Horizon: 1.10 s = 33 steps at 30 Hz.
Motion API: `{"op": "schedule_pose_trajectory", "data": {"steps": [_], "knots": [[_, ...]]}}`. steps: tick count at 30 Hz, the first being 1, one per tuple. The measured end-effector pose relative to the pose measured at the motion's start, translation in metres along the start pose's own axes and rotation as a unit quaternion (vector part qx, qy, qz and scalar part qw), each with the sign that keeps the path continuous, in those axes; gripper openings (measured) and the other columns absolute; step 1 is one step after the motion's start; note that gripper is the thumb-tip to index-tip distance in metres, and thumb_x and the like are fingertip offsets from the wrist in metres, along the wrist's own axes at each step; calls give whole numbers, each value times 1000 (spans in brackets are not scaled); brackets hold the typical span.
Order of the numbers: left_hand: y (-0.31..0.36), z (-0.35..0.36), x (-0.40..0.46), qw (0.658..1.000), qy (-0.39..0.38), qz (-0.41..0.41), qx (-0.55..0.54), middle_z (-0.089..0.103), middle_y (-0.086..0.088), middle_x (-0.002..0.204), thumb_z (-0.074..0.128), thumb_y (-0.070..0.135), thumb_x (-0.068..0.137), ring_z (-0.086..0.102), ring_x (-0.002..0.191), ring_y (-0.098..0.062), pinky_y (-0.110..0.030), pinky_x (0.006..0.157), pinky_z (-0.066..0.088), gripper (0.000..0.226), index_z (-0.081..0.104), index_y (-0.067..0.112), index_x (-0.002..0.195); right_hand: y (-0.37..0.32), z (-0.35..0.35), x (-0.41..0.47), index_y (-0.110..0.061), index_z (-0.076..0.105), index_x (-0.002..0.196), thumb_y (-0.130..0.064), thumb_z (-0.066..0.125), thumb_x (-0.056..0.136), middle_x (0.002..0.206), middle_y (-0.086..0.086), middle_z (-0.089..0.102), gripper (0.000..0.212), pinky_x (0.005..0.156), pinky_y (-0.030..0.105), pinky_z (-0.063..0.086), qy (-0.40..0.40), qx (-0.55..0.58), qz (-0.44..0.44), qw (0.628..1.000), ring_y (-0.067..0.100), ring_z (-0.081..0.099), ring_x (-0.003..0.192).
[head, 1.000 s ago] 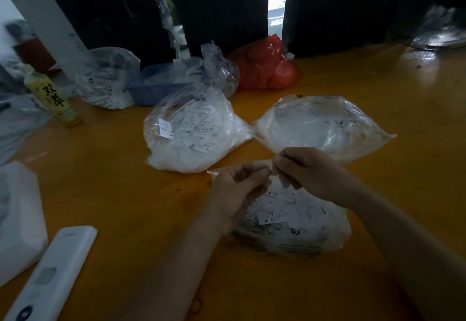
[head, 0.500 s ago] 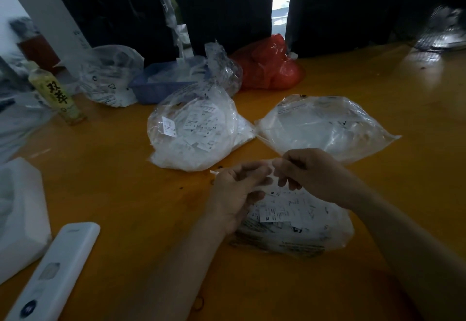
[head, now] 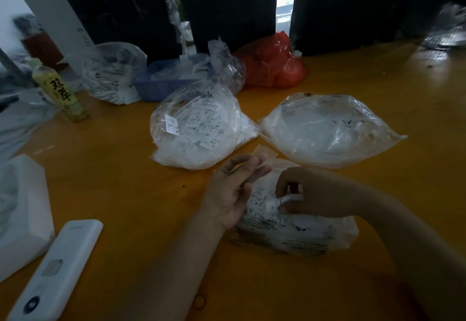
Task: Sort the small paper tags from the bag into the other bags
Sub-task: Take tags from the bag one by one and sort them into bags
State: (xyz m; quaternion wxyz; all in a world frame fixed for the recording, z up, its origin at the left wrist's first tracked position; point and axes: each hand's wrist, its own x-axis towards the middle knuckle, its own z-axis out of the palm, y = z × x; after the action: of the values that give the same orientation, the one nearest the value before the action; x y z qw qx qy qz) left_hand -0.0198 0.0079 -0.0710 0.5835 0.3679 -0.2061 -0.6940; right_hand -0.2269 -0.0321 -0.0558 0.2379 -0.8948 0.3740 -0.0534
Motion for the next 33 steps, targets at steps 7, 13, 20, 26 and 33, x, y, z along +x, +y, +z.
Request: {"op": "schedule_pose_trajectory", "data": {"steps": [7, 13, 20, 26, 33], "knots": [[-1, 0, 3, 999, -7, 4, -32, 79, -17, 96, 75, 1, 73, 80, 87, -26, -17, 53, 59, 11, 80, 9, 80, -1, -17, -4, -29, 63, 104, -22, 73, 93, 81, -11, 73, 17, 57, 22, 56, 246, 270, 65, 929, 10, 70, 64], [-5, 2, 5, 999, 3, 20, -28, 78, -21, 98, 77, 4, 76, 79, 88, -29, -22, 67, 62, 28, 69, -4, 102, -6, -19, -7, -23, 70, 105, -13, 65, 99, 70, -5, 72, 14, 58, 15, 52, 352, 354, 46, 865, 8, 65, 58], [-9, 1, 6, 1000, -11, 19, -13, 77, -23, 102, 75, -3, 75, 79, 93, -31, -24, 72, 63, 15, 80, 0, 89, -9, -17, -6, -34, 68, 105, -17, 67, 97, 75, -13, 73, 19, 65, 23, 60, 374, 280, 39, 884, 5, 70, 66], [-11, -1, 8, 999, -17, 29, -8, 77, -24, 107, 76, -2, 75, 78, 96, -32, -24, 74, 63, 20, 78, -3, 95, -12, -13, -6, -37, 66, 108, -23, 67, 96, 78, -15, 71, 19, 70, 25, 61, 381, 206, 31, 901, 1, 71, 74], [-14, -3, 10, 999, -20, 43, 6, 77, -24, 107, 78, 4, 77, 77, 98, -31, -24, 79, 62, 24, 78, -1, 101, -18, -10, -4, -21, 70, 113, -20, 67, 95, 90, -12, 70, 18, 66, 30, 60, 398, 106, 12, 911, 7, 70, 76]]}}
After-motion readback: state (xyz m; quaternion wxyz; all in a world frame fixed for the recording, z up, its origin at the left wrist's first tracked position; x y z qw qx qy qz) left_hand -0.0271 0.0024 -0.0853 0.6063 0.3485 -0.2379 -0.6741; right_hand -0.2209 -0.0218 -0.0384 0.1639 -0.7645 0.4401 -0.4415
